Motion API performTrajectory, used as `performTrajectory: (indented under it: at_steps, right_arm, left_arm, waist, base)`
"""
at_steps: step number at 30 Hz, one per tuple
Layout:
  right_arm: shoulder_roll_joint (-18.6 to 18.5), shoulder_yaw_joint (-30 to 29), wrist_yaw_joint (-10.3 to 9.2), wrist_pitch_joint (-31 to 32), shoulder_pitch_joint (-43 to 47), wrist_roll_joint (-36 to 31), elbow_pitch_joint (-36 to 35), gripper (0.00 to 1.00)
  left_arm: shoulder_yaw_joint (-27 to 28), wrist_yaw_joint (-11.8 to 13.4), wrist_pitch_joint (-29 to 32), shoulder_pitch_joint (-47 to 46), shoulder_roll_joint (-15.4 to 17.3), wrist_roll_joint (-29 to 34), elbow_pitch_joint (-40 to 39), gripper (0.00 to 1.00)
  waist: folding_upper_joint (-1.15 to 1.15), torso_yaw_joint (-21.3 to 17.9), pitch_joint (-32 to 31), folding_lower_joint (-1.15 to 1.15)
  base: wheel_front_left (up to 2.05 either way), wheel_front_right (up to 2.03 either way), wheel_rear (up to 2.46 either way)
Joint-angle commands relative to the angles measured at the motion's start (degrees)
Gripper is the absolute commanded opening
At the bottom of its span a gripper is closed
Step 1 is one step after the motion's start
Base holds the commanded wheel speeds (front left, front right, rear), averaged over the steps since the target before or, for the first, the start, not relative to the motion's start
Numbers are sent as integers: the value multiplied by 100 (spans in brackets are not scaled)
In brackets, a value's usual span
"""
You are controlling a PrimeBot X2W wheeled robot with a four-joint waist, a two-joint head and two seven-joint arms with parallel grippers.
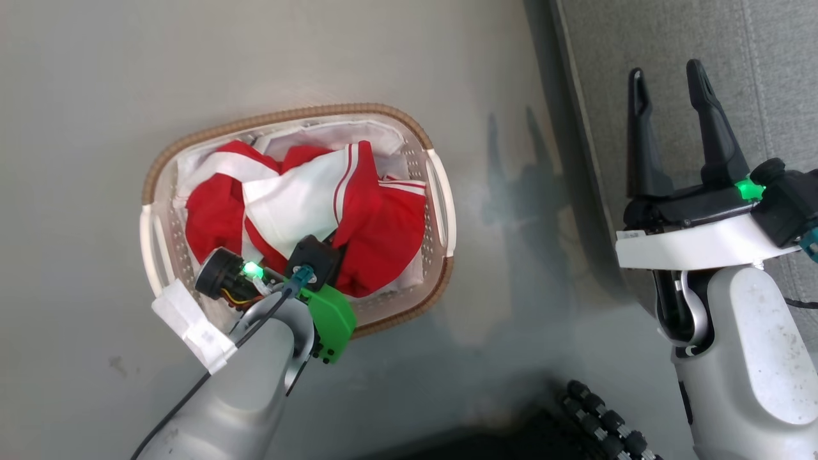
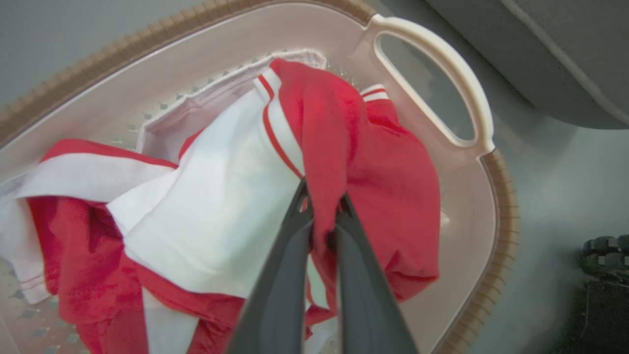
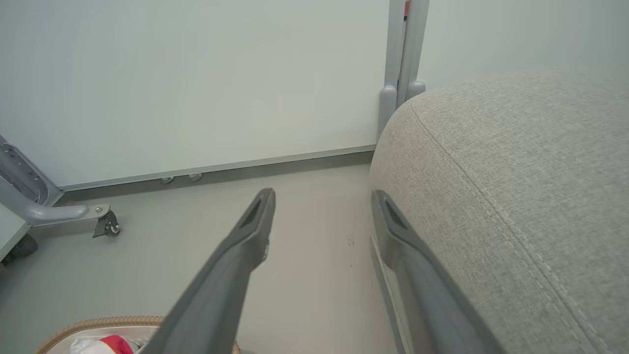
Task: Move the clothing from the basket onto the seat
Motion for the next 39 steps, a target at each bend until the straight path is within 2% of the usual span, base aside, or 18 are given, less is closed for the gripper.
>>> performTrajectory:
  at_steps: [1, 13, 23, 31, 39]
  right_arm:
    - [-23, -20, -2, -28, 113, -51, 47, 100]
    - [-25, -89, -2, -28, 866, -457, 483, 100]
    - [-24, 17, -3, -28, 1654, -558, 778, 100]
    - [-24, 116, -2, -29, 1963, -590, 864, 100]
    - [-24, 406, -2, -28, 1728, -680, 856, 100]
  left_arm:
    - [10, -6, -19, 98, 32, -20, -133, 0]
    - [167, -69, -12, 923, 168, -23, -1342, 0]
    - [159, -132, -13, 1012, 350, -239, -1940, 0]
    - [-260, -136, 43, 292, 640, -526, -2267, 0]
    - [-583, -137, 325, -673, 817, -656, -2502, 0]
  waist:
    - [0, 170, -410, 0]
    - [0, 694, -2257, 0]
    - [0, 867, -3643, 0]
    - [0, 889, -4179, 0]
    - [0, 870, -4248, 0]
  base:
    - [0, 0, 0]
    - [0, 0, 0]
    - [0, 0, 0]
    - [0, 0, 0]
    - [0, 0, 0]
